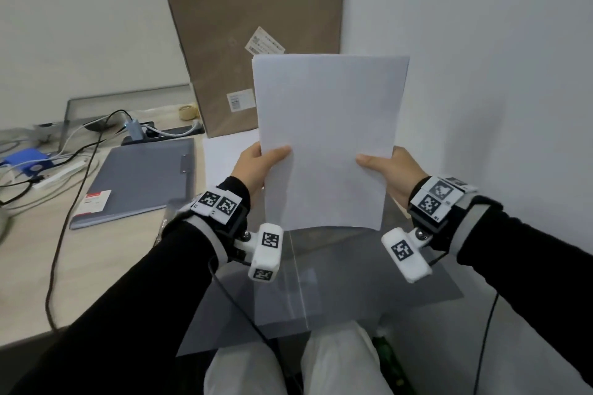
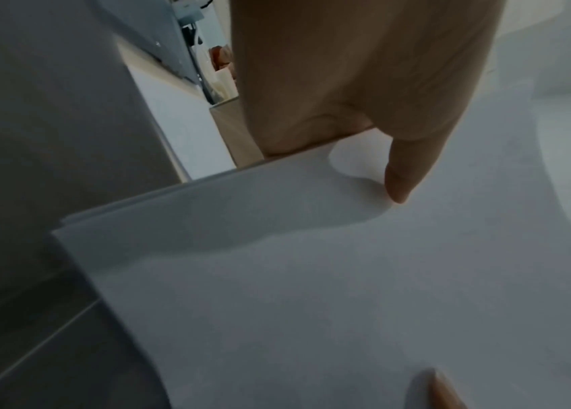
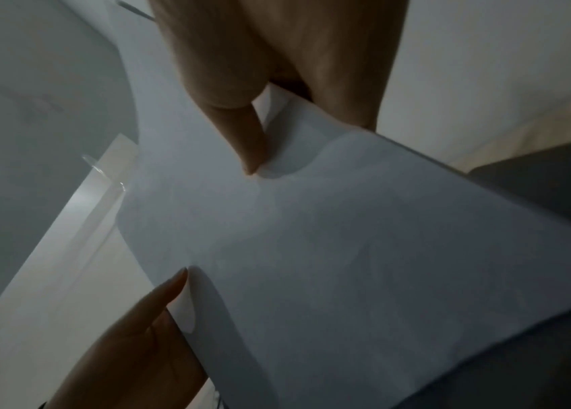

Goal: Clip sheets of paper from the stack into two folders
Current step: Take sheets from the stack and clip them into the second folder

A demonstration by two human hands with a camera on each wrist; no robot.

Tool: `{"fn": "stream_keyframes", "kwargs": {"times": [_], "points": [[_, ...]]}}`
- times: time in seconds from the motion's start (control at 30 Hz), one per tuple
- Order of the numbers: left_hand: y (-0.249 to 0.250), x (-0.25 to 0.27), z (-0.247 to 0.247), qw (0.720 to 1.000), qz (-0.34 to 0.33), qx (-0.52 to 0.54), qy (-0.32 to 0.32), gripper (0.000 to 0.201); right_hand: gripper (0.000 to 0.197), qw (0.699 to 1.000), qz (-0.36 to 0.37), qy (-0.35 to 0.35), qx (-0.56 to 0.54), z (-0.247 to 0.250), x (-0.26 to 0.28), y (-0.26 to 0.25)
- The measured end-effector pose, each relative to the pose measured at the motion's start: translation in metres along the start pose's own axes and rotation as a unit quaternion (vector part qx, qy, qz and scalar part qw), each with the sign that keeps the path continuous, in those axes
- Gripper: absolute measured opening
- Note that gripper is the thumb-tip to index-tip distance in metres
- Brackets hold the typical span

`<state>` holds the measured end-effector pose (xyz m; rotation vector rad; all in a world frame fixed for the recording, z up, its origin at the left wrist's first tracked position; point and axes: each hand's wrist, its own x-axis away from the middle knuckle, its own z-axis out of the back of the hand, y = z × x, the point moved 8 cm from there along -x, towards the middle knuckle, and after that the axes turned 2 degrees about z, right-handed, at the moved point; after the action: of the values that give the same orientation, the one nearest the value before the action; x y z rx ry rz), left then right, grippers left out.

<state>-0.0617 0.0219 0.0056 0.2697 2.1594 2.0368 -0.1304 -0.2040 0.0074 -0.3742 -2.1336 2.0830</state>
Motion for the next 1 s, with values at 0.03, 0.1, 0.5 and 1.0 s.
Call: {"fn": "stream_keyframes", "kwargs": {"times": [0.03, 0.1, 0.5, 1.0], "points": [[-0.007, 0.001, -0.002, 1.0, 0.003, 0.011, 0.005, 0.022, 0.035, 1.0, -0.004, 0.006, -0.007, 0.001, 0.001, 0.005], [-0.017, 0.003, -0.005, 1.0, 0.005, 0.027, 0.009, 0.016, 0.034, 1.0, -0.002, 0.01, -0.016, -0.001, 0.002, 0.013], [-0.024, 0.0, -0.005, 0.995, 0.086, 0.043, 0.02, 0.026, 0.018, 0.976, 0.011, -0.01, 0.216, 0.034, -0.011, -0.013], [-0.114, 0.035, -0.002, 0.931, 0.311, -0.185, -0.056, 0.012, 0.029, 0.903, -0.313, -0.096, 0.277, 0.064, 0.023, 0.108]]}}
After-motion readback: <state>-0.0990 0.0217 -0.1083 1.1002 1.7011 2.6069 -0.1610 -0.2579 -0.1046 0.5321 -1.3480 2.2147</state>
